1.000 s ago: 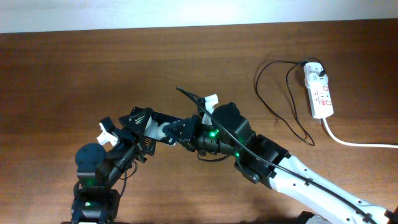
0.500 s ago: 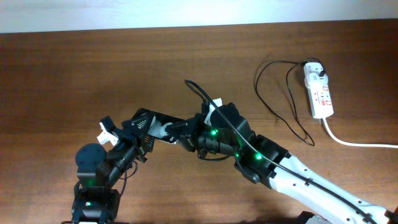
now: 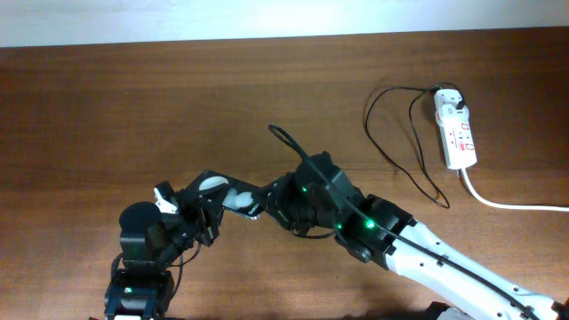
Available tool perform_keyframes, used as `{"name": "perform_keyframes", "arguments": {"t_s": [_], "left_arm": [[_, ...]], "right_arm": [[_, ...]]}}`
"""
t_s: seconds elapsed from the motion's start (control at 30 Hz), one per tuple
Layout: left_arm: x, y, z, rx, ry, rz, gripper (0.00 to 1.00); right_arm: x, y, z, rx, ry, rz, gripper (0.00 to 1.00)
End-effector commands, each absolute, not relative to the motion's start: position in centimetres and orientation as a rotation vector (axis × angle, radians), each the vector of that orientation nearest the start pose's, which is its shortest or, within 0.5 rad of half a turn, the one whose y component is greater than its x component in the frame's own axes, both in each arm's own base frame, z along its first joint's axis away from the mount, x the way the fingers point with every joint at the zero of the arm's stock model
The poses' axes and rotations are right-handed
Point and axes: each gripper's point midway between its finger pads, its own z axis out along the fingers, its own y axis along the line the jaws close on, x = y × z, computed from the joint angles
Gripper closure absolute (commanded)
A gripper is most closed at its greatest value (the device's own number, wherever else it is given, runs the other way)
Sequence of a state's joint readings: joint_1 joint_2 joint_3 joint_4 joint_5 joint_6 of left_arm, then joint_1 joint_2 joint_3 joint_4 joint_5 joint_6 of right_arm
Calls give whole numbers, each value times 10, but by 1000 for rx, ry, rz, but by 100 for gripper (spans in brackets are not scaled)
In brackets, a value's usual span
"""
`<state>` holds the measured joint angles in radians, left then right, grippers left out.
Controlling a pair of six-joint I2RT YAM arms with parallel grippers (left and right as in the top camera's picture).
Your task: Plug charger to phone and switch on socket
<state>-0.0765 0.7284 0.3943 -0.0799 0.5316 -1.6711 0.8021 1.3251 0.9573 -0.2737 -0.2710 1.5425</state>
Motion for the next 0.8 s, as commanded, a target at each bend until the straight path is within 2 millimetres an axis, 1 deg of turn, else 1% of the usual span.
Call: {"name": "perform_keyframes", "arguments": {"t_s": [0.0,0.03,0.07,0.1,0.13,0.17,0.2,0.23,0.27,0.33,0.37,0.4,0.47,0.5,0.53,0.57,0.6,0.67,0.73,0.77], "left_arm": [[275,-102,186,-1153,1911,-1445,100],[275,-100,181,-1112,1934,-1391,100],[272,-96,170,-1083,1983,-1314,100],[269,-94,162,-1075,2014,-1268,100],[265,-90,151,-1046,2065,-1186,100],[262,-89,144,-1020,2102,-1147,100],[257,-89,131,-993,2171,-1102,100],[254,-90,119,-987,2228,-1073,100],[254,-92,113,-982,2260,-1072,100],[257,-100,99,-995,2322,-1109,100],[262,-108,96,-961,2341,-1160,100],[269,-118,95,-910,2354,-1243,100],[276,-128,90,-876,2380,-1307,100],[279,-135,86,-839,2420,-1306,100],[287,-141,90,-800,2433,-1308,100],[298,-147,102,-733,2426,-1310,100],[310,-149,113,-687,2424,-1299,100],[326,-151,127,-646,2441,-1279,100],[345,-154,138,-591,2509,-1234,100],[351,-159,147,-535,2566,-1246,100]], "right_arm": [[248,313,193,489,2536,1266,52],[245,311,188,385,2552,1215,51],[240,305,179,310,2589,1147,48],[236,300,172,269,2620,1093,42],[233,293,164,241,2647,1031,37],[231,282,153,231,2681,933,33],[227,254,133,271,2736,720,28],[225,237,124,299,2758,595,27],[223,227,120,313,2766,522,23],[222,200,112,341,2763,331,4],[223,190,110,348,2753,264,1],[223,182,109,351,2746,211,1],[222,177,109,353,2746,176,1],[218,174,107,351,2762,153,1],[214,170,105,349,2778,126,1],[212,167,104,348,2789,109,1],[212,167,104,348,2789,110,1],[212,167,104,349,2789,110,1],[211,169,104,354,2794,127,1],[210,176,104,361,2806,172,1]]}}
